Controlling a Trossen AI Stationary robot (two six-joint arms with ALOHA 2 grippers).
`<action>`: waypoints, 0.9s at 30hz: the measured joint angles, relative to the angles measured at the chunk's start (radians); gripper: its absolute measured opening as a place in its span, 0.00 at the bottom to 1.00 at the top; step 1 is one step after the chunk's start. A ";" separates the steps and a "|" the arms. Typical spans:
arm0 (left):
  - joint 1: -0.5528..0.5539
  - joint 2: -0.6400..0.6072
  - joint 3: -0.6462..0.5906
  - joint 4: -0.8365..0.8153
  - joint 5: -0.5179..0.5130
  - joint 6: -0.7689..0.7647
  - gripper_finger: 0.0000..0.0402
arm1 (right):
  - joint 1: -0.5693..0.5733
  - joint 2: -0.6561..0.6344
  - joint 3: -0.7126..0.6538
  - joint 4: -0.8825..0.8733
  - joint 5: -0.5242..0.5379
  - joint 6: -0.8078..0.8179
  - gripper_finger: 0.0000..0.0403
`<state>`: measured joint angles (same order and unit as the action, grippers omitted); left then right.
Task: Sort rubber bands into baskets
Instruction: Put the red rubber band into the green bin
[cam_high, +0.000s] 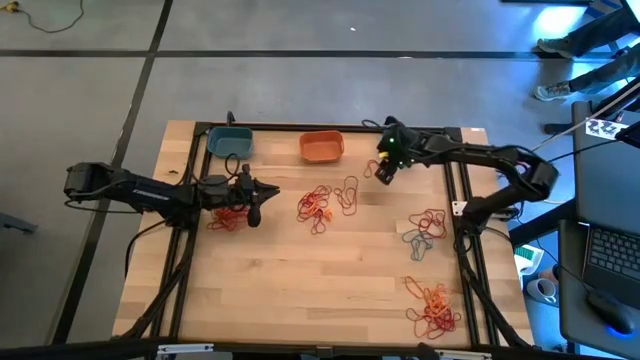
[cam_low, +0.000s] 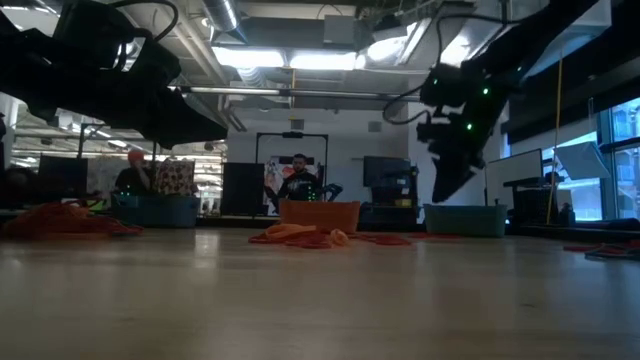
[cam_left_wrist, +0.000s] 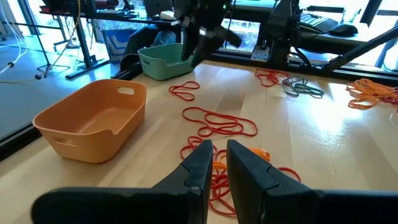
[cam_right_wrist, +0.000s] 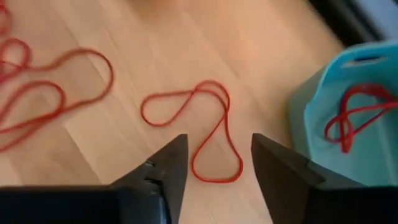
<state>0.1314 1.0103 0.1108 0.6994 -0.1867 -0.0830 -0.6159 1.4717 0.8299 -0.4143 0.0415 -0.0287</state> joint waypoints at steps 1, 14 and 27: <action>0.000 0.000 0.000 0.000 0.000 0.000 0.11 | 0.000 0.017 0.000 0.000 0.000 0.000 0.46; 0.000 0.000 0.000 -0.003 0.000 0.000 0.11 | 0.000 0.136 0.000 0.095 0.005 0.054 0.41; 0.000 0.000 0.000 -0.003 0.000 0.000 0.11 | 0.001 0.227 0.003 0.142 0.071 0.077 0.30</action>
<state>0.1314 1.0103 0.1108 0.6968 -0.1867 -0.0826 -0.6151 1.6983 0.8333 -0.2726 0.1123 0.0479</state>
